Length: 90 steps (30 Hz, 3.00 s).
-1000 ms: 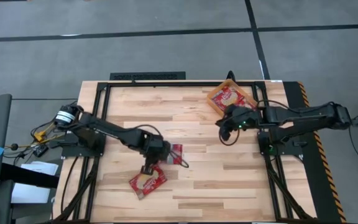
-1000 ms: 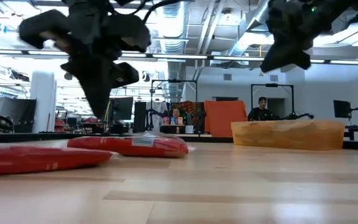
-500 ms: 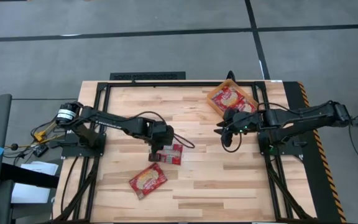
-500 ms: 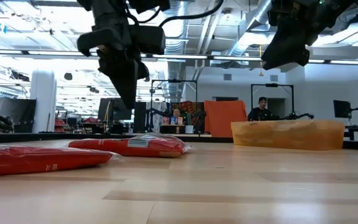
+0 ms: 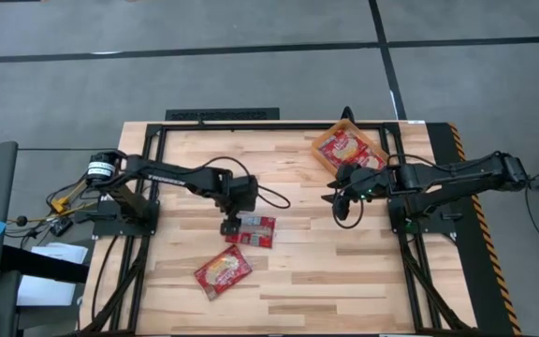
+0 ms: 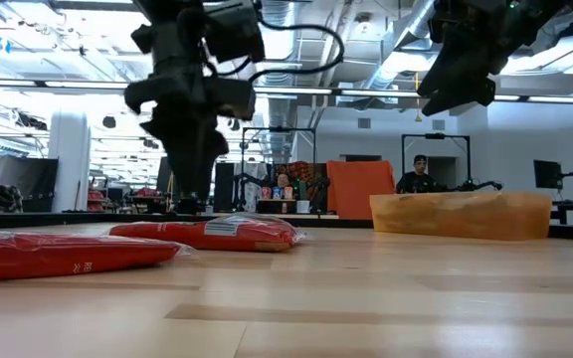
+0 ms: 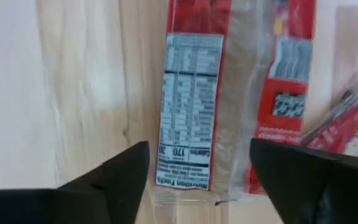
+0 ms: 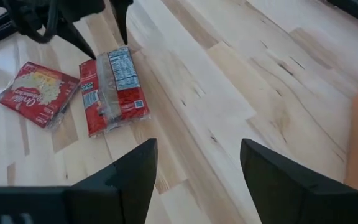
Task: Sort popcorn bags into baskets
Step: Put the red popcorn bag into the orange bin
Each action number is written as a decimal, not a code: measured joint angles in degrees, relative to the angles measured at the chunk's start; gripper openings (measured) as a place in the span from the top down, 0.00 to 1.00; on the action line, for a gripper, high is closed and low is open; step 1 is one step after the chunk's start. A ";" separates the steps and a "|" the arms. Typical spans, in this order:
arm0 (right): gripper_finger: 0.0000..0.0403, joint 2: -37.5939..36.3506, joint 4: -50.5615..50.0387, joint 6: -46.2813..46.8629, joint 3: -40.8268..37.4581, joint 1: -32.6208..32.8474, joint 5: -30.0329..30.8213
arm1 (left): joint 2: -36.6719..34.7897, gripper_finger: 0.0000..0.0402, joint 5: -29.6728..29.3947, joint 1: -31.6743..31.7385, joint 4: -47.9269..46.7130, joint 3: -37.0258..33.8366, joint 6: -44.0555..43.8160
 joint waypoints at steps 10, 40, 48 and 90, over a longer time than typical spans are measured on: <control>0.37 0.00 -0.60 2.12 0.00 -0.15 0.12 | 0.30 0.29 -1.82 -0.11 9.17 -7.88 -0.05; 0.37 0.01 6.32 20.75 -5.63 0.24 -0.14 | 5.52 1.00 16.53 6.65 11.41 -2.76 -20.96; 0.37 -0.01 19.92 31.95 -13.32 2.97 2.06 | 5.36 1.00 16.43 7.81 11.68 4.09 -24.38; 0.37 -0.84 30.01 0.35 -15.80 3.85 0.01 | 5.12 1.00 13.31 7.85 6.56 20.38 -18.71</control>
